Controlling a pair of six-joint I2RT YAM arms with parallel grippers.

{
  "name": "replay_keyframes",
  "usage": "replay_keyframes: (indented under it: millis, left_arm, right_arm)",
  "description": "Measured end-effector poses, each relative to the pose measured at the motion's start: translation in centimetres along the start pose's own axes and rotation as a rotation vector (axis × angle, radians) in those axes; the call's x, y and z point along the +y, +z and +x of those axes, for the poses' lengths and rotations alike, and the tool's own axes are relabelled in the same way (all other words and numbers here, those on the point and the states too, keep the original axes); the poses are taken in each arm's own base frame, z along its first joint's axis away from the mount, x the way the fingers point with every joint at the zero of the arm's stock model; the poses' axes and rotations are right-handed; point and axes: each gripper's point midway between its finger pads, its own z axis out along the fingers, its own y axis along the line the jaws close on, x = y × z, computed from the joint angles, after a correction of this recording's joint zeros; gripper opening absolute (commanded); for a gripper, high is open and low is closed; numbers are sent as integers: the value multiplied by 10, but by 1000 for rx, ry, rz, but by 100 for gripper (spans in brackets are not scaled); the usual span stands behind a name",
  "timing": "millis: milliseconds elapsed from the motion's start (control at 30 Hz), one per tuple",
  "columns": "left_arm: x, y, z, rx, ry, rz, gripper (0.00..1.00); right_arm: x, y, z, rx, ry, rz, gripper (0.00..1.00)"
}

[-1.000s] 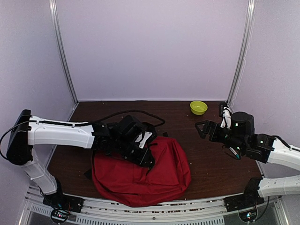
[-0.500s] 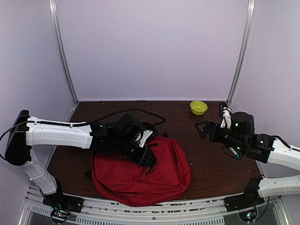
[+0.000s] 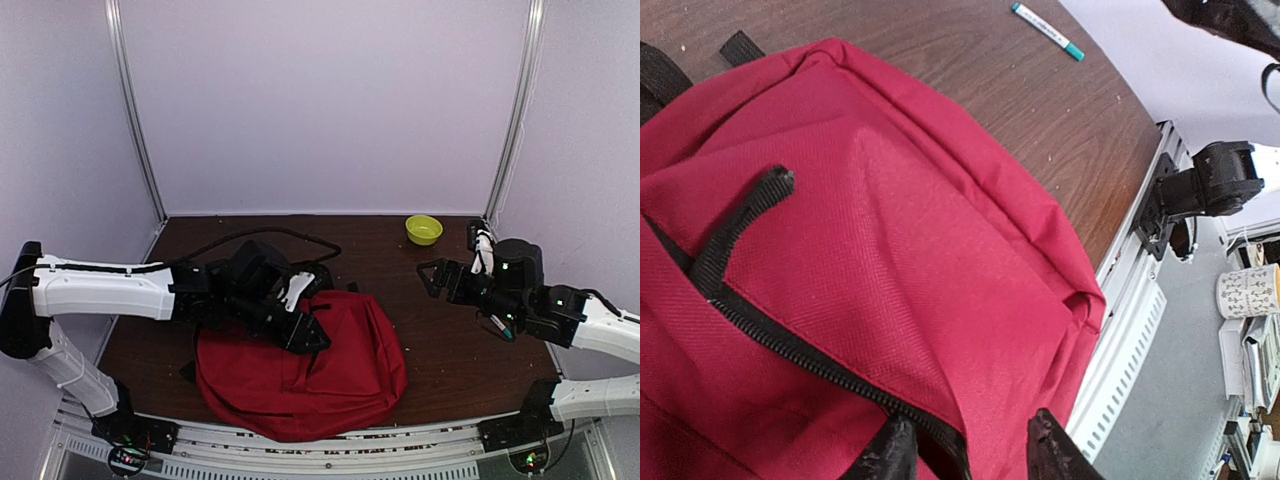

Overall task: Pack the student bag
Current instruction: Place the pen in the lower front pocket of the bag, then adjust the pen at the corner of the board.

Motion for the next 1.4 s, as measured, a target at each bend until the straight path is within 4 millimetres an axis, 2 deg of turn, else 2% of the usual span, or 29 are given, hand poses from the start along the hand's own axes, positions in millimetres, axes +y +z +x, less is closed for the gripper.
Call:
replay_keyframes:
  millis: [100, 367, 533, 700, 900, 1133, 1233, 1400]
  left_arm:
    - [0, -6, -1, -19, 9, -1, 42]
    - [11, -25, 0, -78, 39, -60, 54]
    - [14, -40, -4, -129, 60, -91, 63]
    - [19, -51, -7, -170, 74, -124, 75]
    - [30, -55, -1, -173, 74, -169, 81]
    - [37, -56, 1, -177, 72, -202, 82]
    - [37, -56, 1, -180, 72, -206, 81]
    - [39, -57, 4, -178, 70, -208, 80]
  right_arm:
    - [-3, -1, 0, 5, -12, 16, 100]
    - [-14, -6, -15, -22, -61, 94, 100]
    - [-31, -10, -26, -38, -84, 180, 100]
    - [-58, -13, -34, -45, -90, 283, 100]
    - [-105, -15, -41, -27, -65, 456, 100]
    - [-168, -12, -52, 32, 7, 670, 100]
    - [-204, -10, -56, 60, 95, 766, 99]
    - [-260, 0, -47, 115, 313, 879, 94]
